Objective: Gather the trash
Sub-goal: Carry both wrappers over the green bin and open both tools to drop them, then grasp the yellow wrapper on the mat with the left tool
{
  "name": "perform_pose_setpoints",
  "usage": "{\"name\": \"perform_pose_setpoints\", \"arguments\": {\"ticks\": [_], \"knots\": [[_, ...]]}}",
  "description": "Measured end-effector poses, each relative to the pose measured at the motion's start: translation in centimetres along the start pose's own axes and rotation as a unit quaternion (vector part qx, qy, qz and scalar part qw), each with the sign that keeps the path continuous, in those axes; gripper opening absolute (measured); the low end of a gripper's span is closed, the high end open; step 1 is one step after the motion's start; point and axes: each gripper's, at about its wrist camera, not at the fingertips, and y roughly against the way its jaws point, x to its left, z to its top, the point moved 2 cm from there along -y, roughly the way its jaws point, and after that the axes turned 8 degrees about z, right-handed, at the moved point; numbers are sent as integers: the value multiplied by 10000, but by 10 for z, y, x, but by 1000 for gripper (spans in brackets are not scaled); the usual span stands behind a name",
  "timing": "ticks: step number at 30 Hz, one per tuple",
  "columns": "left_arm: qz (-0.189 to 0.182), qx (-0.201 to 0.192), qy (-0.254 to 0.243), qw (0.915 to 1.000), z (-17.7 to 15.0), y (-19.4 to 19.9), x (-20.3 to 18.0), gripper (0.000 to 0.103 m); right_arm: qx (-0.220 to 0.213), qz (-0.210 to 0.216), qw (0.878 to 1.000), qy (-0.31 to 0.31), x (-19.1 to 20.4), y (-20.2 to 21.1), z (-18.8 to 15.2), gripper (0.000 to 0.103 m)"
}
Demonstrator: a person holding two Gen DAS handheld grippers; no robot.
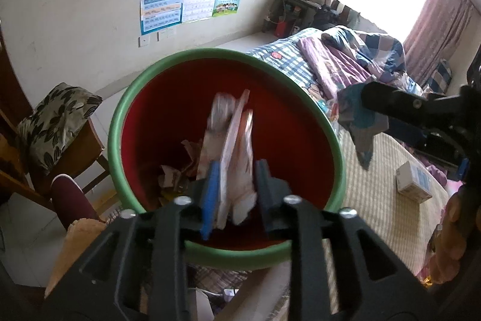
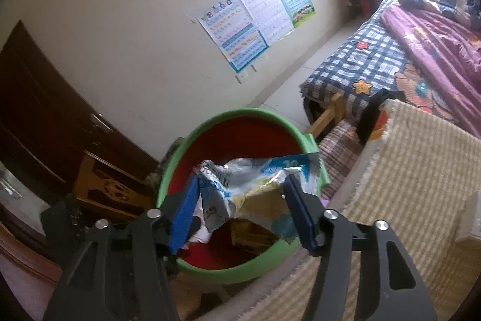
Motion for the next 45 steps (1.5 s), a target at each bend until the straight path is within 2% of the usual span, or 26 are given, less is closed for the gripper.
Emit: {"name": "perform_pose_setpoints", "arguments": {"ticks": [2,5,10,13,16,19,21,24,26,27,29,30,31,33,34,37,39,41,43,45], "knots": [[35,-87,84,9999,0,2,3,52,-11,88,9999,-53,0,0,0,61],[94,-125,172,9997,0,2,7,60,-43,192,9997,-143,-1,4,0,66],[164,-186,182,9995,1,4,10,66,-138,204,9994,-227,-7,24,-2,67],[196,-275,207,9992,2,7,11,68,-277,-71,9992,-265,-22,52,-10,68],[224,-280,113,9993,2,8,6,68,-377,-646,9968,-274,-48,89,-23,68],[113,-311,-63,9994,-1,13,-6,68,-462,-1342,9890,-420,-84,131,-42,68],[-54,-307,-190,9993,-4,16,-17,68,-512,-1768,9808,-637,-110,159,-56,68],[-599,-204,-562,9964,-15,22,-51,71,-685,-2510,9603,-1002,-148,209,-83,68],[-1153,16,-972,9886,-28,27,-85,72,-814,-2782,9494,-1212,-163,234,-97,68],[-1468,151,-1188,9819,-38,30,-103,72,-888,-2857,9448,-1334,-170,245,-103,68],[-2003,403,-1579,9661,-58,38,-133,73,-1032,-3007,9356,-1534,-182,268,-116,68],[-2273,553,-1865,9542,-72,42,-151,74,-1065,-3086,9322,-1564,-184,275,-120,68],[-2451,682,-2160,9427,-87,46,-166,74,-1090,-3196,9281,-1569,-185,284,-125,68],[-2601,826,-2599,9263,-111,52,-186,74,-1097,-3271,9257,-1549,-186,292,-131,68],[-2716,981,-2889,9128,-128,55,-198,74,-1093,-3300,9251,-1526,-186,296,-134,68],[-2927,1296,-3318,8874,-158,60,-218,74,-1069,-3358,9246,-1446,-186,301,-138,70],[-2923,1384,-3574,8762,-172,63,-224,74,-1067,-3302,9264,-1460,-188,298,-135,75],[-2913,1451,-3713,8696,-182,64,-227,74,-1085,-3171,9301,-1501,-187,299,-137,76],[-2918,1556,-3774,8650,-188,63,-231,63,-1077,-3068,9333,-1525,-187,295,-136,76],[-2868,1665,-3803,8634,-193,61,-230,45,-1039,-3007,9364,-1481,-185,290,-134,76]]}}
